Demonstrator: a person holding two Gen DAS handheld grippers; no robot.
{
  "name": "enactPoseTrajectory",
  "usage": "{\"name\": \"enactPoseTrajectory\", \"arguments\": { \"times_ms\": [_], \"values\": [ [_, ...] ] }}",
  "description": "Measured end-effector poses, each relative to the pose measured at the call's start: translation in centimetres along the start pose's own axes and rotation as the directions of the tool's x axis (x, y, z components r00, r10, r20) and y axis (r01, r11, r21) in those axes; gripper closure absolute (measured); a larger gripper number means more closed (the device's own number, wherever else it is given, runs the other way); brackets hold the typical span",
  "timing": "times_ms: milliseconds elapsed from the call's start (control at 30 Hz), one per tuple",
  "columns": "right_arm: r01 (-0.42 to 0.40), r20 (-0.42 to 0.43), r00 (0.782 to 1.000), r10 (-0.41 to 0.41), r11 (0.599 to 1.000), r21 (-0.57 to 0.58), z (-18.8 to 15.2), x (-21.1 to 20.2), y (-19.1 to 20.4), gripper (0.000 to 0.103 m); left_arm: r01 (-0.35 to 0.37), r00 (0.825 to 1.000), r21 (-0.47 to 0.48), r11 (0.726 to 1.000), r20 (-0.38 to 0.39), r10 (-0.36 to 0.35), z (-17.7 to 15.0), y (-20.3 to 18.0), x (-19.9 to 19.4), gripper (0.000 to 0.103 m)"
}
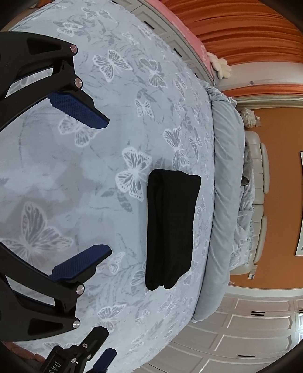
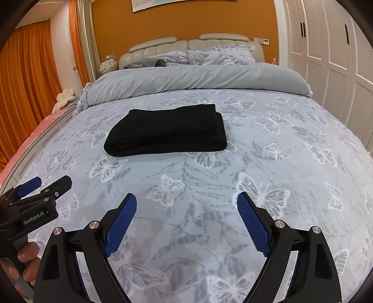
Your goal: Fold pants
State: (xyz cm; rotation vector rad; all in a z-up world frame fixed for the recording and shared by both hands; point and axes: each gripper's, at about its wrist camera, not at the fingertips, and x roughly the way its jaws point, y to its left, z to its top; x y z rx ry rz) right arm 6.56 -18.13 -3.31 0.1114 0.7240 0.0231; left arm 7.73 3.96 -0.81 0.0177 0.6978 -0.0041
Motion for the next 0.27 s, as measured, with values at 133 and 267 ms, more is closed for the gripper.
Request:
{"name": "enactPoseTrajectory", "arguments": {
  "times_ms": [133, 267],
  "values": [
    [0.001, 0.0, 1.0, -0.001, 1.0, 0.0, -0.03, -0.03, 0.06, 0.017, -0.022, 0.999, 0.037, 0.999, -0.031, 0.024, -0.41, -0.5, 0.48, 0.005],
    [0.001, 0.0, 1.0, -0.001, 1.0, 0.005, -0.07, -0.11, 0.1, 0.017, -0.009, 1.0, 0.044, 0.999, -0.029, 0.01, -0.64, -0.63, 0.22, 0.005]
  ]
}}
